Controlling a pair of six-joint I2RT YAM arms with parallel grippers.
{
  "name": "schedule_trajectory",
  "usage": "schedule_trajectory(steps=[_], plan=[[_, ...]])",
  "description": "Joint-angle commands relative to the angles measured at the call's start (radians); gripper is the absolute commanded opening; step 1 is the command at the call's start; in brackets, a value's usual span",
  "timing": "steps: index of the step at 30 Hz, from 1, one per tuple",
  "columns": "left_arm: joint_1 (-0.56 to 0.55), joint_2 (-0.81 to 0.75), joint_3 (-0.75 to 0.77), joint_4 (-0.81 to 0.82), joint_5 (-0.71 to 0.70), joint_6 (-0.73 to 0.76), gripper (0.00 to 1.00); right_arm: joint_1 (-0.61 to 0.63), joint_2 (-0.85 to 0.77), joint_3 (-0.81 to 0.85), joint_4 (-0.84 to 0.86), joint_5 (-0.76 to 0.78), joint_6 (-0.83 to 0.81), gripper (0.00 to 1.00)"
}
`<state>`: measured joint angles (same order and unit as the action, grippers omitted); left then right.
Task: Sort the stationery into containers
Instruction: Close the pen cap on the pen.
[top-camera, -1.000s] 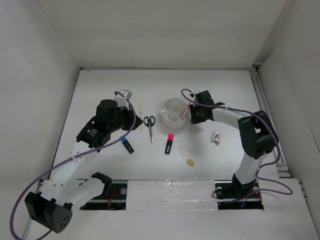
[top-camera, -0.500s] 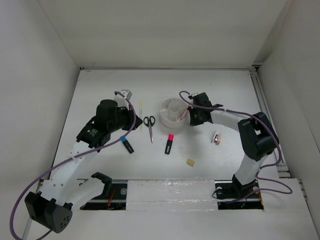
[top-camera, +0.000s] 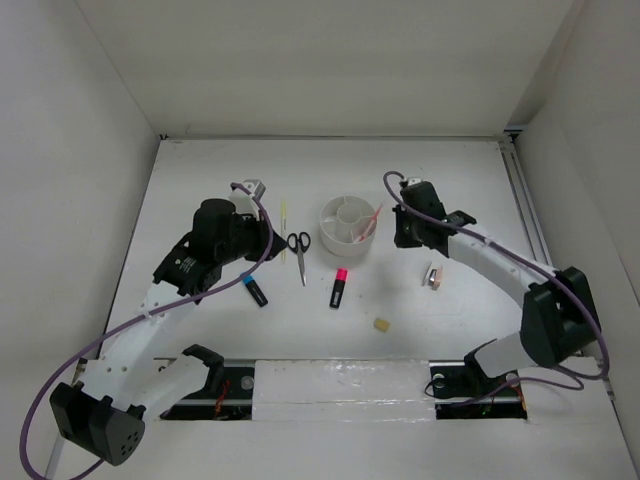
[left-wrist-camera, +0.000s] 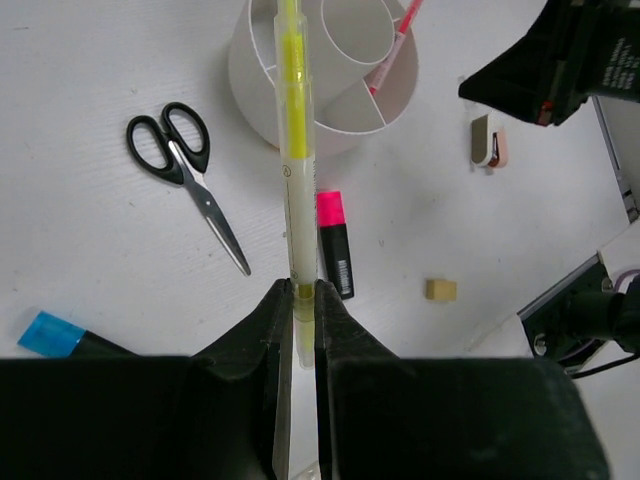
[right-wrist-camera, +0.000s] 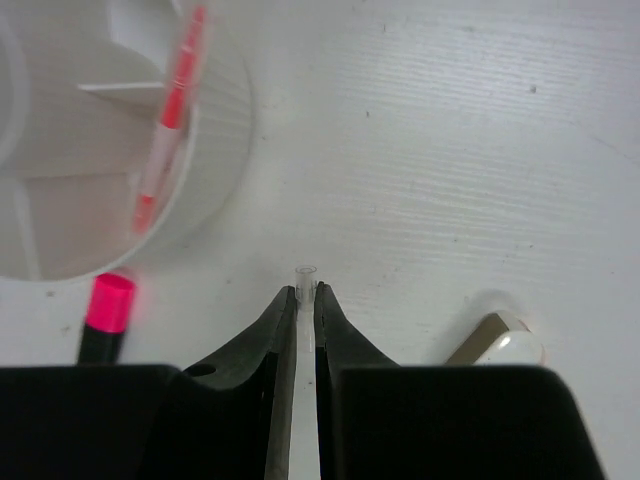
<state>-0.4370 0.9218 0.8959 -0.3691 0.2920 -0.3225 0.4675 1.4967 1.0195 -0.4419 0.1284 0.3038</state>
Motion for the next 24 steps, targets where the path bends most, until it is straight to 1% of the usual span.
schedule_trajectory(steps=[1,2,3,5,6,7,9,10,12,14,16,17,18,20,21,23,24], plan=[[0.0,0.008,0.015,0.042,0.082,0.011,0.0,0.037,-0.142,0.027,0.018,0.031,0.079,0.0],[0.0,0.024,0.024,0.042,0.114,0.02,0.0,0.051,-0.22,0.027,0.04,0.031,0.099,0.0],[0.0,0.043,0.024,0.054,0.195,0.02,0.0,0.066,-0.26,0.027,0.093,0.031,0.156,0.0],[0.0,0.063,0.034,0.079,0.293,0.032,0.0,0.115,-0.34,0.016,0.161,0.066,0.237,0.0],[0.0,0.063,0.034,0.094,0.379,0.033,0.0,0.131,-0.422,-0.016,0.205,0.083,0.323,0.0],[0.0,0.075,0.043,0.094,0.421,0.052,0.0,0.144,-0.461,-0.041,0.31,0.095,0.365,0.0],[-0.023,0.084,0.043,0.12,0.478,0.062,0.0,0.157,-0.553,-0.122,0.425,0.096,0.444,0.0],[-0.078,0.084,0.043,0.121,0.49,0.071,0.0,0.157,-0.57,-0.148,0.55,0.085,0.507,0.0],[-0.129,0.075,0.043,0.139,0.49,0.08,0.0,0.167,-0.581,-0.188,0.649,0.037,0.566,0.0],[-0.129,0.054,0.032,0.148,0.55,0.092,0.0,0.184,-0.581,-0.211,0.754,0.027,0.606,0.0],[-0.129,0.032,0.021,0.171,0.573,0.092,0.0,0.206,-0.572,-0.222,0.801,0.027,0.606,0.0],[-0.129,0.013,0.006,0.18,0.605,0.092,0.0,0.206,-0.56,-0.234,0.854,0.016,0.633,0.0],[-0.129,0.003,0.006,0.191,0.624,0.092,0.0,0.206,-0.559,-0.248,0.902,-0.034,0.653,0.0],[-0.129,-0.006,0.006,0.2,0.638,0.08,0.0,0.22,-0.534,-0.308,1.029,-0.091,0.717,0.0],[-0.129,-0.02,-0.003,0.212,0.627,0.08,0.0,0.22,-0.533,-0.321,1.125,-0.105,0.73,0.0],[-0.129,-0.02,-0.003,0.213,0.618,0.071,0.0,0.267,-0.533,-0.332,1.157,-0.096,0.739,0.0],[-0.129,0.006,-0.003,0.213,0.618,0.071,0.0,0.286,-0.533,-0.332,1.169,-0.087,0.716,0.0]])
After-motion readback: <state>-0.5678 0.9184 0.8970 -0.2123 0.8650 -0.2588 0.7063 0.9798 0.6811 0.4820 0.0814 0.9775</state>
